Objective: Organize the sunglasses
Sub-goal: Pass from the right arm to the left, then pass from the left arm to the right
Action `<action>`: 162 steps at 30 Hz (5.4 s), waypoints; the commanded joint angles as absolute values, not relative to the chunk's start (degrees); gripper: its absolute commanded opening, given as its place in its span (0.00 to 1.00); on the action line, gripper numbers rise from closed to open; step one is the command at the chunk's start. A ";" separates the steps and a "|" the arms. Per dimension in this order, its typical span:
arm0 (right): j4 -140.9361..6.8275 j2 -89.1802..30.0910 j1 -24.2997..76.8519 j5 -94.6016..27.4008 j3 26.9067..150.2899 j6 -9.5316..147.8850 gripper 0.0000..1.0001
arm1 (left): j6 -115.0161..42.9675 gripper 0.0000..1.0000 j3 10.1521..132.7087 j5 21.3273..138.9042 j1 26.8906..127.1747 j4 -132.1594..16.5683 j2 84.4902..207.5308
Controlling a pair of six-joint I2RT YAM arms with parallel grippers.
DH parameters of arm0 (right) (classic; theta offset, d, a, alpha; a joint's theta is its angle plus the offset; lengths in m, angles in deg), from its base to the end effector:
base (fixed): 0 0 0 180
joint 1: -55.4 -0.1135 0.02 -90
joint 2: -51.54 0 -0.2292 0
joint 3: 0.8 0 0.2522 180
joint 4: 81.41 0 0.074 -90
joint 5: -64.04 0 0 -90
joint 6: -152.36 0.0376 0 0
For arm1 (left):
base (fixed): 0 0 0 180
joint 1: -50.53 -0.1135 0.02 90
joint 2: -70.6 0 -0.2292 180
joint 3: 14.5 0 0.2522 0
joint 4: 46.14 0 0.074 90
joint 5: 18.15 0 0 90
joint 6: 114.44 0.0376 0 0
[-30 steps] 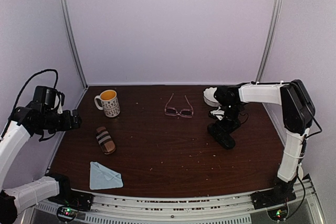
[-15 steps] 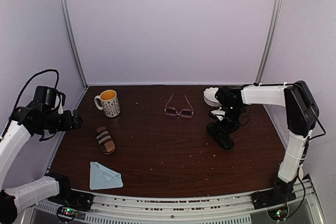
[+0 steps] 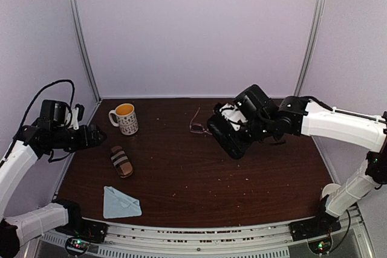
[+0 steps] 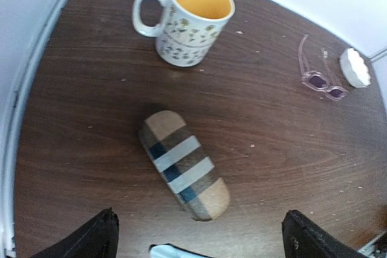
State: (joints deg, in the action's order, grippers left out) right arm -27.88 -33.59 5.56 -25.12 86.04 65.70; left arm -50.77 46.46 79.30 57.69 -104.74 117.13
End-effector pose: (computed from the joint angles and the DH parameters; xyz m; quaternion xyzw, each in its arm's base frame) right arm 0.2078 0.2454 0.2617 -0.3708 0.8692 0.1402 0.2956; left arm 0.1843 -0.0281 0.2651 -0.1281 0.9105 -0.1692 0.3548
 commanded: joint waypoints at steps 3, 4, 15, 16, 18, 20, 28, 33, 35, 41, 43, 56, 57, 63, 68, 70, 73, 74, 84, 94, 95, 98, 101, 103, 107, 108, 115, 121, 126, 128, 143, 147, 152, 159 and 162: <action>-35.07 -31.35 -3.63 -3.16 85.53 62.85 0.52 | -57.47 0.98 44.78 98.98 57.48 -93.78 118.23; -36.64 -31.35 -5.72 -0.37 85.59 61.59 0.52 | -58.92 0.98 44.79 101.20 57.45 -93.22 118.38; -52.82 -33.94 -16.31 23.00 86.69 43.55 0.52 | -76.00 0.96 43.32 110.89 63.30 -87.13 119.89; -54.66 -34.54 -17.21 24.80 86.56 41.06 0.52 | -78.29 0.96 43.18 110.72 64.61 -85.73 119.84; -57.92 -35.80 -18.86 27.41 86.42 36.35 0.52 | -82.77 0.96 42.70 110.28 67.38 -82.08 119.95; -61.17 -37.36 -20.14 29.16 86.42 32.18 0.51 | -86.57 0.96 42.34 110.24 69.88 -78.03 120.60; -68.40 -40.99 -23.70 30.66 86.77 21.69 0.52 | -95.78 0.97 43.17 110.45 76.13 -66.99 125.09; -70.35 -43.63 -25.07 30.49 88.02 17.80 0.52 | -102.27 0.98 42.27 112.00 79.03 -57.11 128.53; -70.68 -44.77 -25.30 30.33 88.59 16.91 0.52 | -103.84 0.98 41.85 112.32 79.90 -54.25 129.52; -71.25 -47.21 -25.88 29.60 90.68 16.33 0.53 | -103.82 0.98 43.56 112.36 81.55 -53.36 131.19; -71.45 -48.03 -25.98 29.77 91.32 15.18 0.53 | -103.60 0.98 43.80 112.20 81.75 -53.64 131.19; -71.90 -52.49 -25.84 29.87 94.60 11.72 0.54 | -102.28 0.97 45.02 115.11 83.33 -54.79 132.77; -71.93 -52.88 -25.80 29.85 94.94 11.55 0.54 | -102.25 0.97 45.16 115.29 83.63 -54.77 132.95; -73.29 -54.58 -25.72 29.78 96.67 9.71 0.54 | -102.14 0.90 45.52 115.63 85.02 -55.32 133.88; -75.50 -54.49 -25.72 30.09 96.17 9.07 0.55 | -102.34 0.82 44.00 114.14 84.99 -55.73 133.86; -75.48 -54.59 -25.72 30.13 96.11 9.20 0.56 | -103.04 0.75 42.76 113.70 85.00 -54.80 134.21; -75.59 -54.90 -25.72 31.03 95.92 9.02 0.56 | -104.09 0.66 41.86 113.99 85.04 -52.73 134.97; -75.98 -54.91 -25.72 31.37 95.70 8.91 0.56 | -104.19 0.62 41.81 114.03 85.00 -52.43 135.34; -73.43 -52.16 -25.89 32.08 93.57 15.18 1.00 | -101.55 0.49 41.93 112.72 85.03 -50.46 135.82; -51.51 -42.27 -26.72 27.40 92.19 45.25 1.00 | -91.86 0.44 44.02 107.27 85.06 -54.46 134.90; -49.15 -40.80 -26.57 25.67 92.31 49.34 1.00 | -90.53 0.43 43.89 105.91 85.04 -54.62 134.41; -45.70 -36.16 -25.85 19.80 91.35 59.07 1.00 | -86.45 0.43 43.73 102.19 84.99 -55.39 133.06; -43.26 -32.68 -23.89 13.19 90.20 67.25 1.00 | -82.17 0.43 43.82 100.11 85.02 -56.47 132.25; -40.79 -31.60 -22.15 8.83 90.13 72.79 1.00 | -80.15 0.42 43.63 98.68 85.19 -56.92 131.72; -36.74 -29.12 -18.54 2.40 88.68 80.05 1.00 | -76.95 0.41 42.07 95.56 86.13 -55.94 129.94; -36.86 -28.00 -17.53 0.54 87.72 81.51 1.00 | -76.01 0.41 41.54 94.44 86.60 -55.34 129.34; -46.91 -17.34 -8.48 -8.47 78.11 104.98 1.00 | -72.54 0.38 37.58 88.40 89.90 -50.06 127.22; -63.94 -10.38 -6.69 -13.37 64.53 117.92 1.00 | -72.65 0.35 37.65 85.96 92.49 -43.87 128.45; -76.98 -6.46 -6.65 -14.30 56.10 121.57 1.00 | -73.63 0.34 39.75 86.08 94.39 -39.99 131.11; -79.27 -6.59 -6.95 -14.59 55.31 122.55 1.00 | -74.60 0.34 40.32 86.34 94.92 -38.22 132.11; -94.78 -20.60 -8.77 -20.42 60.34 130.00 1.00 | -87.36 0.34 41.58 88.49 98.62 -24.28 136.77; -96.78 -22.40 -8.76 -20.66 61.61 129.20 1.00 | -92.09 0.34 41.38 88.56 98.93 -21.18 137.71; -97.96 -24.20 -8.76 -21.83 63.65 127.70 1.00 | -94.55 0.34 41.08 88.97 99.40 -17.86 139.40; -98.21 -26.35 -8.43 -23.23 65.92 127.24 1.00 | -95.03 0.34 41.10 89.56 100.39 -16.43 140.38; -97.85 -27.15 -7.70 -23.61 66.71 127.50 1.00 | -95.25 0.34 40.77 89.29 100.83 -16.31 140.32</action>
State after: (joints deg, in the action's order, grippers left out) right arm -96.99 -26.15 -8.43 -22.12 64.54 128.21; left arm -94.57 39.34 88.67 100.12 -22.34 140.25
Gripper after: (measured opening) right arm 0.999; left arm 0.614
